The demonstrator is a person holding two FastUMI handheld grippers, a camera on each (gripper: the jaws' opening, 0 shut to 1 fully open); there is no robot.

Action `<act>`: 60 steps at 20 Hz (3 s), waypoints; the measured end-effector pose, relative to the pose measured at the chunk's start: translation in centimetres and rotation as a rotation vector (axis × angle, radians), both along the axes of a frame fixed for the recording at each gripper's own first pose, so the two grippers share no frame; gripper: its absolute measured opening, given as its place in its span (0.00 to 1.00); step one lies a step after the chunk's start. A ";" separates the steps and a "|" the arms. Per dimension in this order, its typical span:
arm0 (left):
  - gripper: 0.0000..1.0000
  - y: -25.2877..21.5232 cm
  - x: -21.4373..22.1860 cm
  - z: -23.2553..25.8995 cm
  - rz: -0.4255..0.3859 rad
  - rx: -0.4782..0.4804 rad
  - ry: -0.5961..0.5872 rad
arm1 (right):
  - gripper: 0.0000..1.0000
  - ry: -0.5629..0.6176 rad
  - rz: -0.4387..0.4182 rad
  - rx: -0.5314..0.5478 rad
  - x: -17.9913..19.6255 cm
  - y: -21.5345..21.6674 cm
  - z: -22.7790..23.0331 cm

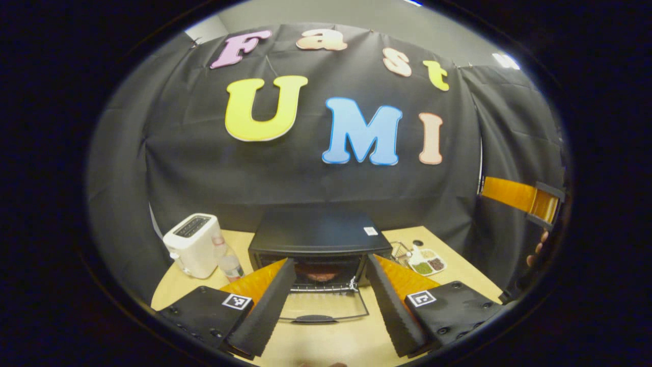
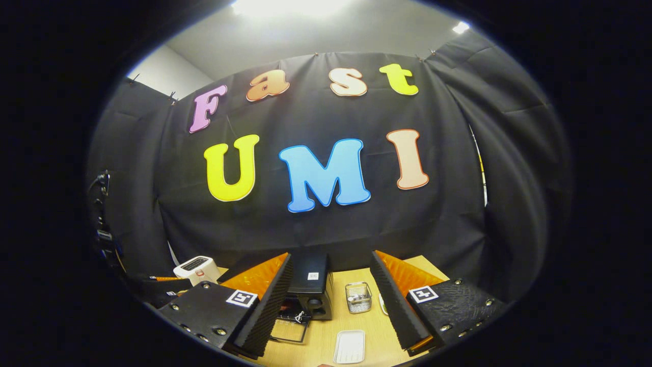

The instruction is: Open the electric oven with the left hand, put the food in, and close the electric oven.

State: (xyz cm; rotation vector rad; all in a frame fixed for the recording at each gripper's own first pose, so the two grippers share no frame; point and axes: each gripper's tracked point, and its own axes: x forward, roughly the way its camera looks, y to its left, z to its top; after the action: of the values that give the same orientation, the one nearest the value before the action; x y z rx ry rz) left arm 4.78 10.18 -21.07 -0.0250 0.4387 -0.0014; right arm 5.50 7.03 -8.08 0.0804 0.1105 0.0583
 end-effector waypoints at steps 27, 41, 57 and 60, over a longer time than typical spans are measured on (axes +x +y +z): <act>0.96 2.6 -3.1 -29.4 0.032 0.005 0.821 | 0.93 0.183 -0.129 -0.003 -0.7 -7.2 -6.8; 0.95 2.9 -2.3 -30.0 0.023 0.011 0.866 | 0.93 0.182 -0.155 -0.003 -0.6 -7.0 -6.6; 0.99 2.3 -1.1 -23.0 0.027 -0.082 0.677 | 0.93 0.131 -0.092 0.001 -0.8 -5.0 -5.5; 0.95 2.2 -0.4 -22.7 0.043 -0.101 0.660 | 0.93 0.132 -0.096 0.003 -0.7 -5.5 -5.7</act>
State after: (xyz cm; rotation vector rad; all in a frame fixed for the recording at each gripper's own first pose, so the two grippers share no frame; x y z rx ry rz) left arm 4.40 12.40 -43.74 -0.1363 1.0978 0.0275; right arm 4.78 1.54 -13.75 0.0921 0.2383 -0.0426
